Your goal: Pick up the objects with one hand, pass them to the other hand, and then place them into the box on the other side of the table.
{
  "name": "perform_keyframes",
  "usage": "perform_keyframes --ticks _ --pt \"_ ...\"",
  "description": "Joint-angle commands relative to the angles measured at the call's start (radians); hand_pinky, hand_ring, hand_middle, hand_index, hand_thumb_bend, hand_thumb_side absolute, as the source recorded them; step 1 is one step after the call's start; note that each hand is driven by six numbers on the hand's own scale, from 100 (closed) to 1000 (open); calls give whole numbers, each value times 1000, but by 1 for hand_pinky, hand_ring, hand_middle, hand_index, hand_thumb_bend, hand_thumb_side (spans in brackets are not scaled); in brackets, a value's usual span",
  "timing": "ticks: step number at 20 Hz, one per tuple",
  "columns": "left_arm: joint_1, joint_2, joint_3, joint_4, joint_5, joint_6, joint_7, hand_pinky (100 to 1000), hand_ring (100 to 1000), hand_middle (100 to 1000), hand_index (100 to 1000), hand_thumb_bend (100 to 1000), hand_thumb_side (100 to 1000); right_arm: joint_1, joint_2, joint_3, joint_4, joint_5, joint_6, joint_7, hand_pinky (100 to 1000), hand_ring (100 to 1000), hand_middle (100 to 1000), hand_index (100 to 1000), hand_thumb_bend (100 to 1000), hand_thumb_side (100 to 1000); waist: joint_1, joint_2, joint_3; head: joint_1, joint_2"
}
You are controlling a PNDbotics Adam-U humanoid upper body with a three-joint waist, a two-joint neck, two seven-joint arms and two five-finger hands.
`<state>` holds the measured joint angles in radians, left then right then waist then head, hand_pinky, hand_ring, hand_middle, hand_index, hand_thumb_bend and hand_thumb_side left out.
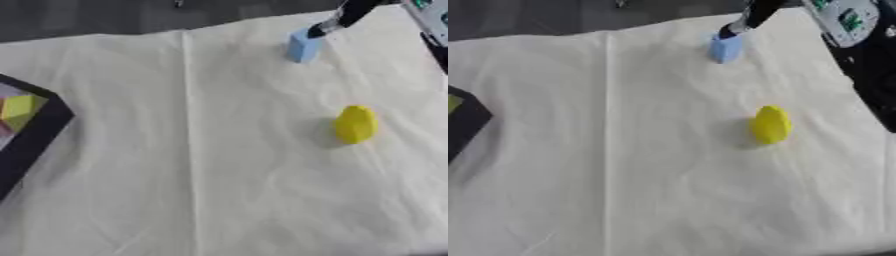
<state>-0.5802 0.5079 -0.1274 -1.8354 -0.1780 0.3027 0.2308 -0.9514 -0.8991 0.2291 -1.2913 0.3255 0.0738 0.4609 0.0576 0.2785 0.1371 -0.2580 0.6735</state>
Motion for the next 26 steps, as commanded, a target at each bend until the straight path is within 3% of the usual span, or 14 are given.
perform_keyframes --ticks 1,17,26 --pt "-9 19 7 -21 1 2 -1 735 644 601 712 146 417 -26 -49 -28 15 49 -17 0 845 808 829 863 660 233 -18 -7 5 9 -17" --pt "-17 22 9 -47 3 3 2 734 644 600 711 146 415 -10 -53 -70 115 190 -38 -24 852 824 844 871 665 236 -21 39 47 17 -83" --pt "-15 20 8 -46 2 4 2 730 643 597 710 144 416 -6 -36 -68 148 240 -6 -43 835 812 808 871 728 312 -18 42 49 4 -83"
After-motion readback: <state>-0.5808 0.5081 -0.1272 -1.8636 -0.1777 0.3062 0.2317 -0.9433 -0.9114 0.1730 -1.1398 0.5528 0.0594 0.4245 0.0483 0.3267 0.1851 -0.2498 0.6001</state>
